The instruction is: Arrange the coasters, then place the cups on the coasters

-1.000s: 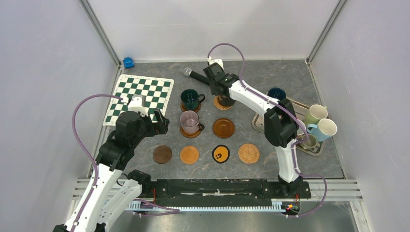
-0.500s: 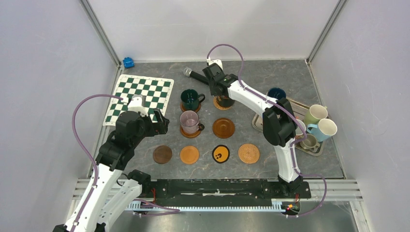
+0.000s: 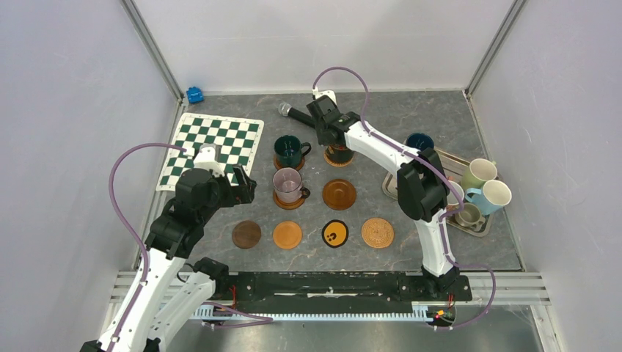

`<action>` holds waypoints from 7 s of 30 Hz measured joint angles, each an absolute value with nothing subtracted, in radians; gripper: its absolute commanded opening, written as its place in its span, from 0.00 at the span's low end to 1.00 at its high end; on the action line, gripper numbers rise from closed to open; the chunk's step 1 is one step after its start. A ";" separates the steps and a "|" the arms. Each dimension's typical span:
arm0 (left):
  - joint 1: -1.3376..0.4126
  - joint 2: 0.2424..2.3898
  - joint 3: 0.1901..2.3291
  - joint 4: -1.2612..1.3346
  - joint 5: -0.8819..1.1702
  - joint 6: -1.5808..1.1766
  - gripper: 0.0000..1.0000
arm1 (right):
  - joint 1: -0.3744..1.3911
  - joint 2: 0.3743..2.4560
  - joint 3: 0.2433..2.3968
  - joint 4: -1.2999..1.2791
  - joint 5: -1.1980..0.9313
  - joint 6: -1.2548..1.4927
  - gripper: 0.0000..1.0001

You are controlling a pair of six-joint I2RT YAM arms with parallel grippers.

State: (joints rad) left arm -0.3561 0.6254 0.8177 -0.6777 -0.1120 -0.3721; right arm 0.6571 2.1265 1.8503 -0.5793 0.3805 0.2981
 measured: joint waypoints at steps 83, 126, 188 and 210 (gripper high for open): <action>-0.356 0.631 0.815 -0.678 -0.130 -0.372 1.00 | 0.170 1.791 1.409 -0.487 0.320 0.001 0.44; -0.356 0.639 0.815 -0.678 -0.130 -0.372 1.00 | 0.121 1.866 1.350 -0.409 0.212 -0.059 0.00; -0.356 0.601 0.815 -0.678 -0.140 -0.372 1.00 | 0.760 1.544 1.114 -0.413 -0.224 -0.400 0.00; -0.356 0.601 0.815 -0.678 -0.155 -0.372 1.00 | 0.772 1.644 1.166 -0.537 -0.183 -0.492 0.06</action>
